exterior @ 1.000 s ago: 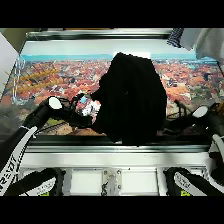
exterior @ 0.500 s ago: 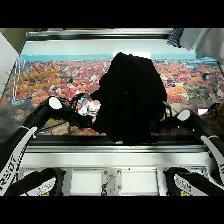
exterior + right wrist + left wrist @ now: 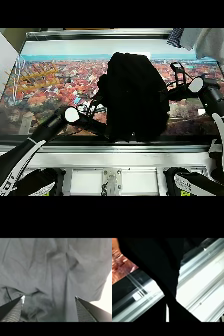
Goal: Fold the clothes and pants, and hang the long-sleeved shirts on hangers.
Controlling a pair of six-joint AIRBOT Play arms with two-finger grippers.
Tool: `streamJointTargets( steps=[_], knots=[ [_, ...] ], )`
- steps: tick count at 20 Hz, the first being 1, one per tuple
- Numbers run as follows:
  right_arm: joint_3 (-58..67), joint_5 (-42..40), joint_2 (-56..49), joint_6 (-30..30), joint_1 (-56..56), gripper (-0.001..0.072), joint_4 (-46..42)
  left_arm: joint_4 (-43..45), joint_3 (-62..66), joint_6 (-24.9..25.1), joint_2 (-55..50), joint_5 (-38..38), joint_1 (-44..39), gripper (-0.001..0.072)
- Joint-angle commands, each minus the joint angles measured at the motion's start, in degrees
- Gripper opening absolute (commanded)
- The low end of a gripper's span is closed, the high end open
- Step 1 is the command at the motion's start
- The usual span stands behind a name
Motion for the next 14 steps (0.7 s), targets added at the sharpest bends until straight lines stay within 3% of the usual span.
streamJointTargets(
  steps=[1,3,5,9,12,14],
  knots=[
    [0.55,6.73,1.77,-1.03,0.61,0.0692,-1.84,-0.02,0.00,-1.18,-2.82,2.19,-0.66,0.0013],
    [-4.44,7.65,5.31,-0.83,2.34,0.0563,-1.92,-0.20,0.00,-1.18,-4.39,1.88,1.38,0.0013],
    [-11.17,7.74,8.70,5.51,5.33,0.0562,-4.79,-0.50,0.00,-1.18,-5.29,1.88,3.13,0.0013],
    [-22.80,8.22,10.34,25.40,16.35,0.0562,-18.60,-0.46,0.00,-1.16,-5.38,2.38,4.02,0.0013],
    [-24.68,8.02,8.00,41.55,25.07,0.0561,-24.22,-0.46,0.00,-1.16,-5.38,3.63,3.85,0.0013],
    [-24.68,7.87,5.90,48.26,29.18,0.0562,-26.14,-0.46,0.00,-1.16,-5.38,4.15,3.82,0.0013]
  ],
)
